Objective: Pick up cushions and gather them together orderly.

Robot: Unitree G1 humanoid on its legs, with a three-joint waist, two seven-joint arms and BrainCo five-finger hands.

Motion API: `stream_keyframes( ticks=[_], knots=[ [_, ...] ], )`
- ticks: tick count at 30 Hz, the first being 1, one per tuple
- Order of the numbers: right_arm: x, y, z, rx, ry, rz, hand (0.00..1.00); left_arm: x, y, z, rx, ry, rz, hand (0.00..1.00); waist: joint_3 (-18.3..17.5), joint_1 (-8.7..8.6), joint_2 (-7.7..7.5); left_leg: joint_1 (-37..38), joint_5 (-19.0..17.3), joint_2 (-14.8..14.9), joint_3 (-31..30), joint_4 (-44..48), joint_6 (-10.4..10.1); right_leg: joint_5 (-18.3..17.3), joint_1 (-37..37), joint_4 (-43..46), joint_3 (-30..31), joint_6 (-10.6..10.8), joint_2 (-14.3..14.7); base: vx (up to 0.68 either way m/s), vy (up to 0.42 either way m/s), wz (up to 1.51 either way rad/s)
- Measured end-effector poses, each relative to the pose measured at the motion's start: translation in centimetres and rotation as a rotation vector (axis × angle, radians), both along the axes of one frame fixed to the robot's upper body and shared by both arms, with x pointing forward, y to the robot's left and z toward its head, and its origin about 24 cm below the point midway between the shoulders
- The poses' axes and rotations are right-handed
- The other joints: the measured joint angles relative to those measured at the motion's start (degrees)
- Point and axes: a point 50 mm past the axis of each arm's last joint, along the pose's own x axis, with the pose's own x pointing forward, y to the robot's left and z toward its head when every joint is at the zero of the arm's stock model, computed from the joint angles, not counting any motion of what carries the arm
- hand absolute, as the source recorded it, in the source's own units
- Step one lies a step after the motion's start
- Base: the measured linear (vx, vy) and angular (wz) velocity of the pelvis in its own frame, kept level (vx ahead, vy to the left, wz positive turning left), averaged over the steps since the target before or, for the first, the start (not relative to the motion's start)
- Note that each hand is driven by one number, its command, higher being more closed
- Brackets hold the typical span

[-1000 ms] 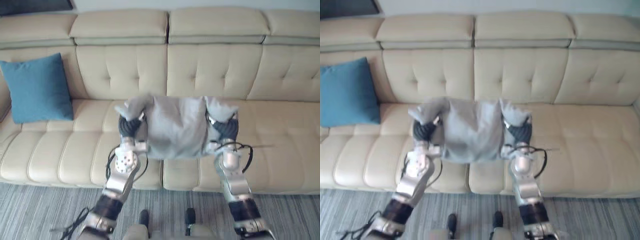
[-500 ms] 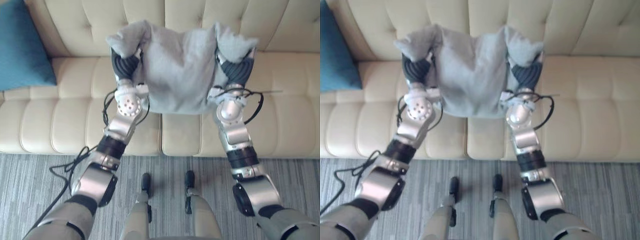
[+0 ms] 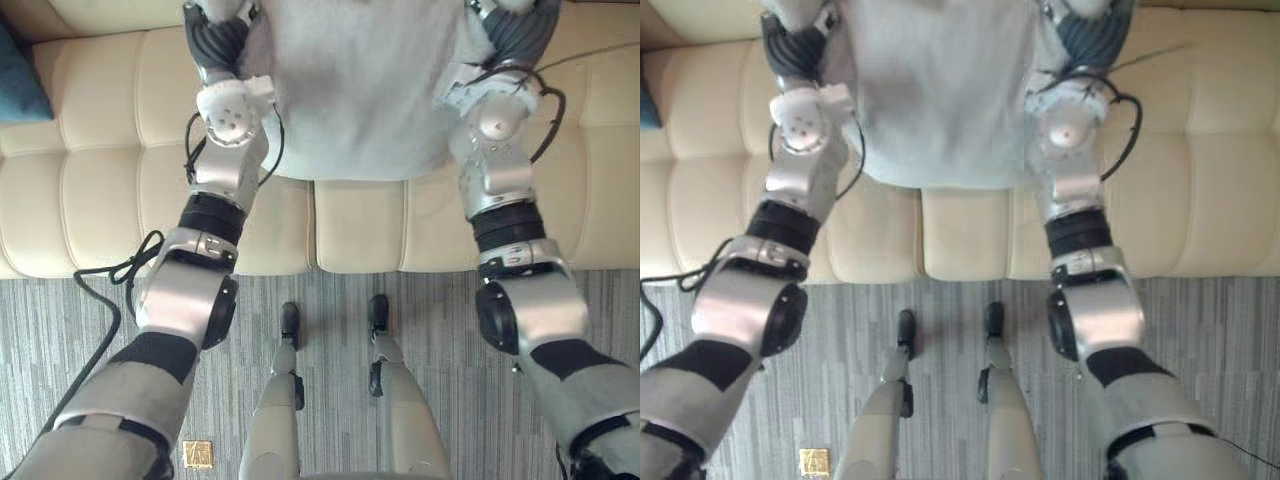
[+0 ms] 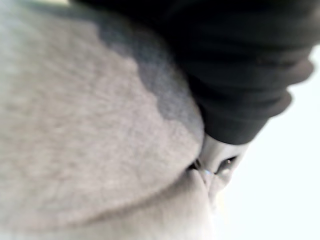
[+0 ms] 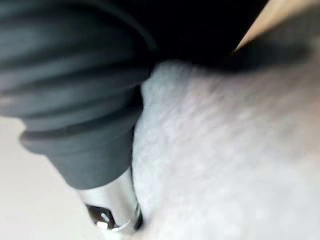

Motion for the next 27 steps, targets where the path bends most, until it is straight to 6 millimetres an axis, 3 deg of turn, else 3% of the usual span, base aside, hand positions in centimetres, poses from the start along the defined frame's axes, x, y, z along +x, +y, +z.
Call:
stream_keyframes(
  ticks=[2, 5, 7, 10, 11, 14, 17, 21, 23, 27],
  knots=[
    [-0.2, -1.7, 0.4, 0.014, -0.006, -0.012, 0.00, -0.1, 1.7, 0.4, -0.025, -0.012, 0.012, 0.00, 0.0, 0.15, -0.01, 0.0, 0.0, 0.1, 0.0, -0.1, 0.0, 0.0, 0.0, 0.0, 0.0, 0.0, 0.1, 0.00, 0.000, 0.00],
    [-1.4, -5.7, 1.4, 0.019, -0.031, -0.072, 0.00, -1.1, 7.2, 1.1, -0.113, -0.045, 0.101, 0.00, 0.1, 0.08, -0.01, 0.3, 0.1, 0.2, 0.0, -0.6, 0.1, 0.1, 0.2, -0.6, -0.1, -0.1, 0.3, 0.01, -0.019, -0.02],
    [-2.2, -8.4, 1.0, 0.024, -0.023, -0.135, 0.00, -1.8, 10.1, 0.2, -0.166, -0.045, 0.151, 0.00, 0.1, 0.14, -0.02, 1.1, 0.1, 0.4, -0.1, -0.7, 0.1, 0.1, 1.3, -1.0, -0.4, -0.1, 0.4, 0.02, -0.018, 0.03],
    [-4.0, -13.1, -2.7, 0.059, 0.036, -0.236, 0.00, -3.4, 13.6, -3.0, -0.227, -0.045, 0.189, 0.00, 0.2, 0.14, 0.00, 3.3, 0.1, 0.4, -0.4, -0.8, 0.1, 0.1, 4.2, -1.7, -1.2, -0.1, 0.5, 0.05, -0.026, 0.10],
    [-4.3, -13.5, -3.4, 0.064, 0.041, -0.240, 0.00, -3.8, 14.0, -3.7, -0.227, -0.047, 0.193, 0.00, 0.2, 0.14, 0.00, 3.6, 0.1, 0.4, -0.4, -0.8, 0.1, 0.0, 4.5, -1.7, -1.2, -0.1, 0.6, 0.08, -0.024, 0.06],
    [-5.4, -14.3, -7.9, 0.027, 0.133, -0.239, 0.00, -5.1, 15.1, -8.6, -0.186, 0.035, 0.219, 0.00, 0.2, 0.05, -0.02, 5.0, 0.0, 0.3, -0.5, -0.9, 0.1, -0.1, 6.0, -1.8, -1.3, -0.1, 0.5, 0.05, -0.014, 0.02],
    [-6.7, -13.1, -14.1, -0.007, 0.259, -0.170, 0.00, -6.9, 13.9, -15.7, -0.176, 0.186, 0.174, 0.00, 0.3, -0.01, -0.20, 7.8, -0.1, 0.2, -0.7, -1.0, 0.2, -1.0, 8.9, -1.7, -1.3, 0.0, 0.5, 0.03, -0.015, 0.05],
    [-11.0, -10.2, -25.1, 0.041, 0.515, -0.075, 0.00, -12.0, 8.6, -28.0, -0.225, 0.511, 0.047, 0.00, 0.4, 0.12, -0.62, 13.6, -2.3, 0.0, -0.5, -0.5, 1.8, -4.5, 13.6, 1.2, -1.1, 0.2, 0.4, 0.05, 0.010, 0.08],
    [-13.2, -8.8, -29.5, 0.067, 0.655, -0.057, 0.00, -15.1, 6.3, -32.8, -0.235, 0.688, -0.003, 0.00, 0.4, 0.39, -0.94, 16.1, -3.4, -0.3, 0.1, -0.4, 2.3, -6.0, 15.4, 2.7, -0.7, 0.6, 0.1, 0.00, 0.011, -0.04],
    [-17.1, -5.4, -36.9, 0.165, 0.916, 0.041, 0.00, -19.3, 4.2, -38.4, -0.140, 0.965, -0.082, 0.00, -0.2, 0.63, -1.56, 20.2, -5.5, -0.6, 1.4, 1.7, 3.0, -6.2, 19.8, 2.4, 0.3, 1.0, 0.0, -0.02, 0.011, -0.17]
  ],
)
